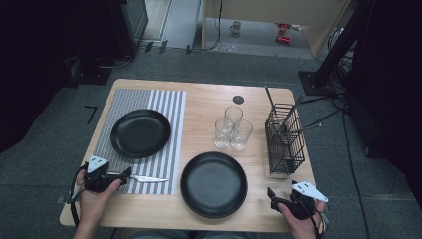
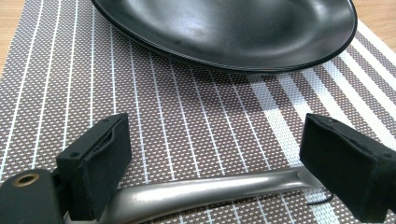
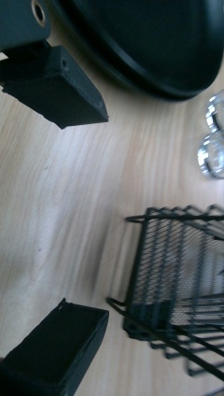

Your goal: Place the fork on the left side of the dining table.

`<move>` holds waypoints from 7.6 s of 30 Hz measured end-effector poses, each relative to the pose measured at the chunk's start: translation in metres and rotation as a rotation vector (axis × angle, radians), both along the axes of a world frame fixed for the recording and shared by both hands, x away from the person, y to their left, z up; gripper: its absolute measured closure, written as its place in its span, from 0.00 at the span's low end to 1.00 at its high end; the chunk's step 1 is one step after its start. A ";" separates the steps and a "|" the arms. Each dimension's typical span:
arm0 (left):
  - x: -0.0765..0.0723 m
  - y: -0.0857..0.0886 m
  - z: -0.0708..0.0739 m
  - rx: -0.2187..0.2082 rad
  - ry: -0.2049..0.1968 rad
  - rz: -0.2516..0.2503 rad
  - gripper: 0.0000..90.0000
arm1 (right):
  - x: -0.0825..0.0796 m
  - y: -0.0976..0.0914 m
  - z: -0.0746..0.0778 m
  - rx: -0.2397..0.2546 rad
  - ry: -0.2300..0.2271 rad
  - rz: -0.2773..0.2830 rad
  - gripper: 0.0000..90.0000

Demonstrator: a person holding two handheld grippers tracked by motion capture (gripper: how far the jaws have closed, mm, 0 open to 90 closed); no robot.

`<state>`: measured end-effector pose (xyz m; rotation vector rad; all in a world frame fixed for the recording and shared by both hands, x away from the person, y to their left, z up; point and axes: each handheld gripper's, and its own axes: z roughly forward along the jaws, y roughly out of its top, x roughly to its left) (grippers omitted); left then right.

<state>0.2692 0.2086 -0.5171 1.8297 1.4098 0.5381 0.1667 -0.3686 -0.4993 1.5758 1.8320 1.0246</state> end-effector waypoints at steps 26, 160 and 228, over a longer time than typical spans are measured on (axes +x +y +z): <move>0.001 -0.003 -0.001 0.031 0.018 0.001 0.11 | 0.011 0.021 0.089 -0.030 -0.201 0.024 0.20; 0.002 0.001 -0.001 -0.009 0.022 0.002 0.15 | 0.066 0.006 0.100 -0.226 -0.309 -0.077 0.88; 0.002 0.002 -0.001 -0.030 0.021 0.007 0.15 | 0.030 0.017 0.084 -0.112 -0.318 0.113 0.61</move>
